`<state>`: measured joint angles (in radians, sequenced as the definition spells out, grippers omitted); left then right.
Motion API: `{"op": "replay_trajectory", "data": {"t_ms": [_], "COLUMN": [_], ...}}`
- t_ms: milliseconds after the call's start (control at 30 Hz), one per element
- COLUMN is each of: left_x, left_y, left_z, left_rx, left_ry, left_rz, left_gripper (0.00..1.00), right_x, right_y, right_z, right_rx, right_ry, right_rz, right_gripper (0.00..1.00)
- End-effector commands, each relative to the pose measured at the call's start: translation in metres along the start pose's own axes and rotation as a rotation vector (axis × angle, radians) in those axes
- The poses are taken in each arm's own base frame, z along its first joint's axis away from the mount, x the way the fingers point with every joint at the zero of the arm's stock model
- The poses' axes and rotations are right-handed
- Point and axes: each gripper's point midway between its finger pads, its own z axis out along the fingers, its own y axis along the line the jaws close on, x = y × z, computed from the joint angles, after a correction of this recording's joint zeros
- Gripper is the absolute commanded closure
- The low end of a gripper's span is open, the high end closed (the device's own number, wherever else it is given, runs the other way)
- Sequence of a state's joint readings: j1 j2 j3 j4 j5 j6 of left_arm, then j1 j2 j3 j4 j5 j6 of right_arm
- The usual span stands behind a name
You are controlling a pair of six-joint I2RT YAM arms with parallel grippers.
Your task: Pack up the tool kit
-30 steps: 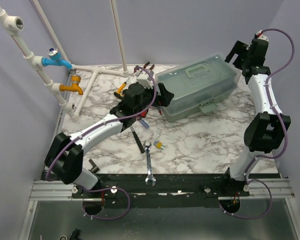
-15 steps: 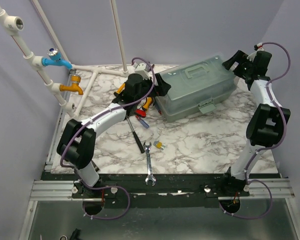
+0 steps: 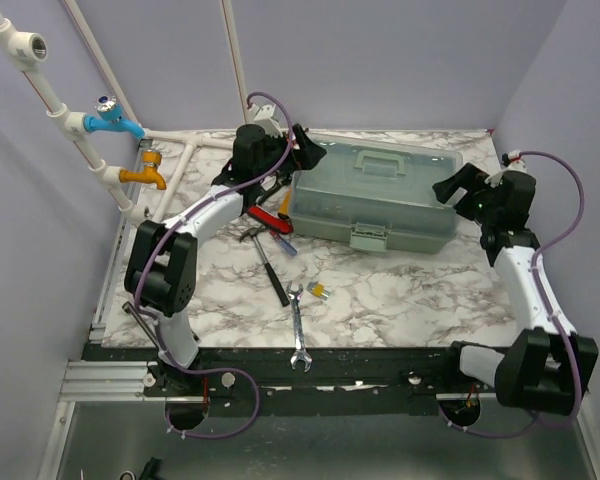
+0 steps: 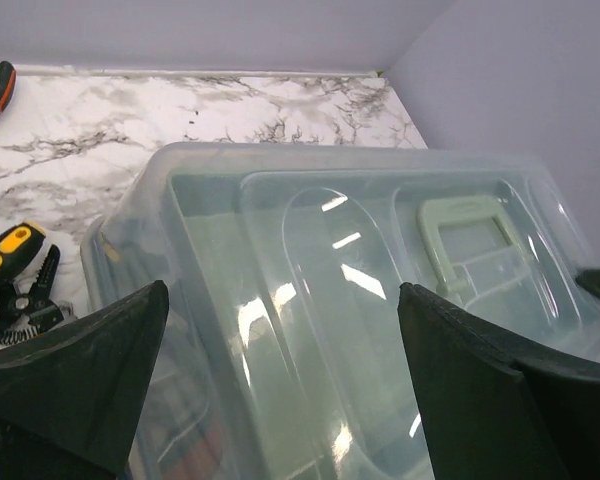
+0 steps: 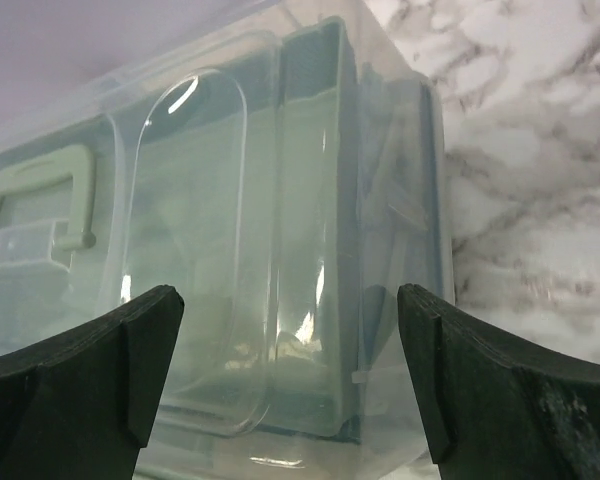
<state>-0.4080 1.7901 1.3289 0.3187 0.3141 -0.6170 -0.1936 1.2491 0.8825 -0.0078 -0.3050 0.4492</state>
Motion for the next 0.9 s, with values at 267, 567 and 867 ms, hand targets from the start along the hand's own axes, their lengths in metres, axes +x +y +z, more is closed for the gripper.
{"op": "replay_trajectory", "data": {"t_ms": [267,567,867], "left_x": [-0.002,-0.047,0.015], "left_y": [-0.066,-0.059,-0.068], "left_z": [0.023,-0.045,-0.12], "left_rx": [0.211,-0.017,-0.002], "left_ry": [0.069,0.006,0.019], "left_rz": [0.043,0.219,0.085], "left_gripper": [0.02,0.01,0.01], "right_x": [-0.031,-0.069,-0.081], "right_y": [0.03,0.025,0.042], "right_z": [-0.062,-0.018,0.047], "right_rx": [0.154,0.218,0.096], "right_ry": [-0.052,-0.069,0.027], "right_rz": [-0.084,-0.131,-0.135], "right_gripper": [0.0,0.0,0.0]}}
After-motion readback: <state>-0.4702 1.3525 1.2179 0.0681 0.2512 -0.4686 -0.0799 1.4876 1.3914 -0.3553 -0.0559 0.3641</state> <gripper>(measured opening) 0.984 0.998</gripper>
